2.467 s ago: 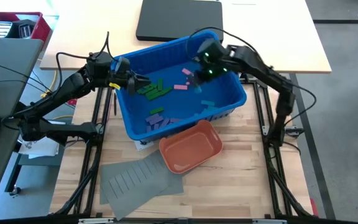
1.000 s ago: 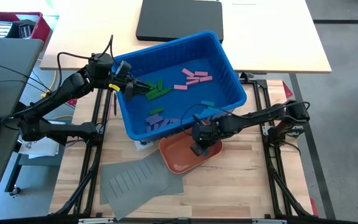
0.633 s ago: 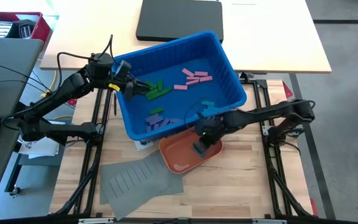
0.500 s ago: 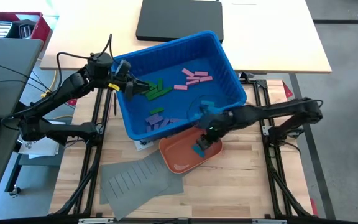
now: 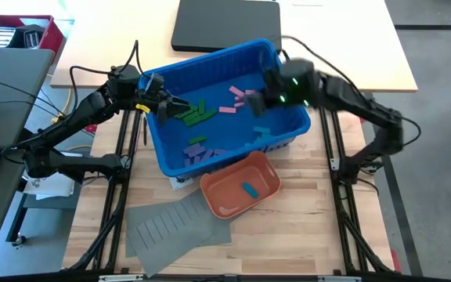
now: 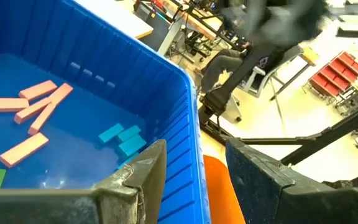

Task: Sort blocks
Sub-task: Put the blue block into the orange bin

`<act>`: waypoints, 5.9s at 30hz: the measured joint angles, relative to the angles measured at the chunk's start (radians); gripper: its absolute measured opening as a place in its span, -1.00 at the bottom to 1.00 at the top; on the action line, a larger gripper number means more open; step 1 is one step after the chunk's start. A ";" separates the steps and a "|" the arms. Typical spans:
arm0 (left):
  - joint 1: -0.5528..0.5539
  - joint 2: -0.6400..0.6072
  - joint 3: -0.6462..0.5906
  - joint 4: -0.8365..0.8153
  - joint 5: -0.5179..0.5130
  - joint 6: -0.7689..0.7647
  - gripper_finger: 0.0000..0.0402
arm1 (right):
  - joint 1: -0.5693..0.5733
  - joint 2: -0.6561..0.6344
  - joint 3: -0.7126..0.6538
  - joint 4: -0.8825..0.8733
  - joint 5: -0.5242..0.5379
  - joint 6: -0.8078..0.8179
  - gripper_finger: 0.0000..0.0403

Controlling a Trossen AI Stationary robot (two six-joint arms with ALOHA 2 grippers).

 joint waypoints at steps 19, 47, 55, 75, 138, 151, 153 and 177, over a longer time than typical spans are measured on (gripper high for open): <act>0.000 0.000 0.000 -0.164 -0.055 -0.031 -0.21 | -0.331 0.588 0.271 -0.615 -0.180 -0.751 0.15; 0.000 0.001 0.000 -0.166 -0.135 -0.087 -0.21 | -0.313 0.731 -0.087 -0.456 0.037 -0.841 0.20; 0.000 0.001 0.000 -0.165 -0.135 -0.113 -0.21 | -0.306 0.732 -0.084 -0.451 0.054 -0.823 -0.54; 0.002 0.000 0.000 -0.173 -0.183 -0.027 -0.21 | -0.273 0.566 0.430 -0.468 0.058 -0.538 -0.52; 0.007 -0.003 0.003 -0.195 -0.116 0.098 -0.21 | 0.320 0.257 -0.557 -0.077 -0.055 0.292 -0.52; 0.007 -0.004 0.003 -0.195 -0.117 0.097 -0.21 | 0.343 0.285 -0.556 -0.097 -0.069 0.304 -0.45; 0.007 -0.004 0.003 -0.196 -0.117 0.098 -0.21 | 0.343 0.285 -0.556 -0.107 -0.056 0.308 -0.33; 0.007 -0.004 0.003 -0.178 -0.116 0.097 -0.21 | 0.281 0.191 0.004 -0.366 -0.203 0.041 -0.22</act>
